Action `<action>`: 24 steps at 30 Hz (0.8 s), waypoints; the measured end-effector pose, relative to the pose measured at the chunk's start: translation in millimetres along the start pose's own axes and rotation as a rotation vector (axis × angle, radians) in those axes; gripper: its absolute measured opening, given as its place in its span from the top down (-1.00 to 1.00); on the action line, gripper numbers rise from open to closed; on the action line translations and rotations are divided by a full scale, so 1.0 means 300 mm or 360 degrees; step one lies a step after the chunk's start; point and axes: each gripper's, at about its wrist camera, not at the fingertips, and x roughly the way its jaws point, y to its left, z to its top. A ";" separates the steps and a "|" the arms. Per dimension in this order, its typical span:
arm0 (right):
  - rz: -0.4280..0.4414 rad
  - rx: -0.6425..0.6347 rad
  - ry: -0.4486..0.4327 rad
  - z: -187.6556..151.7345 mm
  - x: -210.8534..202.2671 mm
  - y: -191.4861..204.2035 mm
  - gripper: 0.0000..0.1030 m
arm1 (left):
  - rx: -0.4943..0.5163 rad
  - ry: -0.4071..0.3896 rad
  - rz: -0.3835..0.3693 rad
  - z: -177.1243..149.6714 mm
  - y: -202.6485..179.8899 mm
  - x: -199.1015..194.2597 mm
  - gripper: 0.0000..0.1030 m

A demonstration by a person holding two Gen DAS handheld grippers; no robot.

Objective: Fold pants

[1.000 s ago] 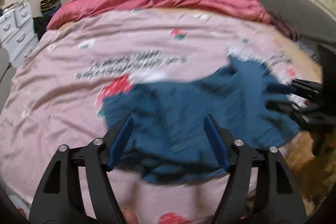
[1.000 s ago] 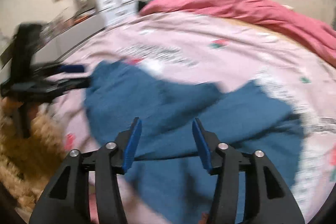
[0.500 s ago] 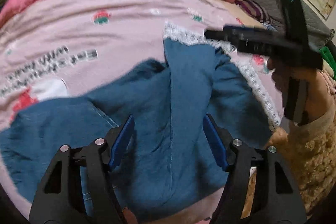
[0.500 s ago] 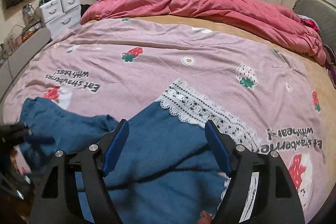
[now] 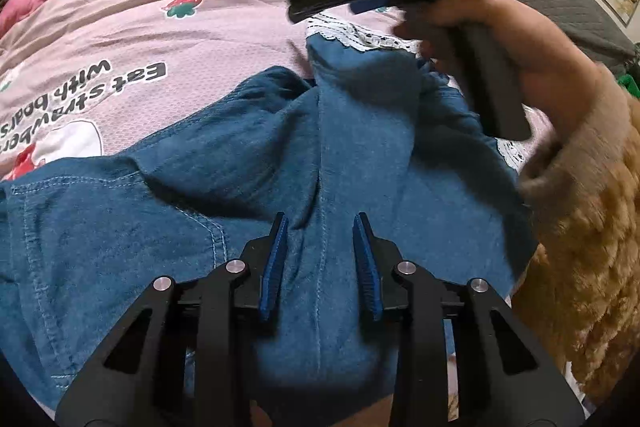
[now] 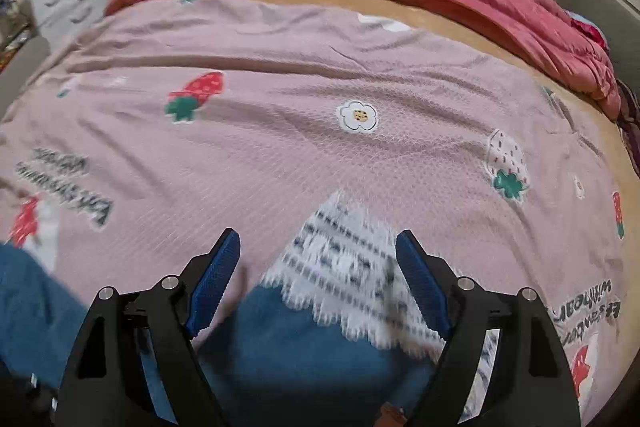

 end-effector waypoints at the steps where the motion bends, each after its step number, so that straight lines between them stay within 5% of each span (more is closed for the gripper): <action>1: 0.0004 0.0013 0.0038 0.013 0.037 -0.005 -0.28 | 0.0004 0.0000 -0.0008 0.000 -0.001 -0.003 0.50; 3: 0.0019 0.0041 0.0108 0.016 0.088 -0.018 0.38 | 0.0007 -0.0008 -0.0023 0.004 0.006 -0.011 0.49; 6: 0.0097 0.0070 0.0046 -0.003 0.063 -0.049 0.76 | -0.0020 -0.0009 -0.0062 0.009 0.021 -0.019 0.38; 14: 0.0234 0.0264 -0.0289 -0.129 -0.270 -0.211 0.80 | 0.0000 -0.0066 -0.0023 0.030 0.001 -0.006 -0.16; 18: 0.0244 0.0410 -0.0400 -0.239 -0.412 -0.323 0.80 | 0.0065 -0.0111 0.0049 0.039 -0.024 0.018 -0.17; 19: 0.0254 0.0464 -0.0423 -0.283 -0.445 -0.357 0.80 | 0.0096 -0.0111 0.0064 0.038 -0.037 0.026 -0.12; 21: 0.0279 0.0553 -0.0450 -0.353 -0.488 -0.399 0.80 | 0.0184 -0.0103 0.0120 0.028 -0.065 0.034 0.63; 24: 0.0315 0.0667 -0.0465 -0.475 -0.534 -0.449 0.80 | 0.0295 -0.0058 0.0085 0.015 -0.100 0.033 1.00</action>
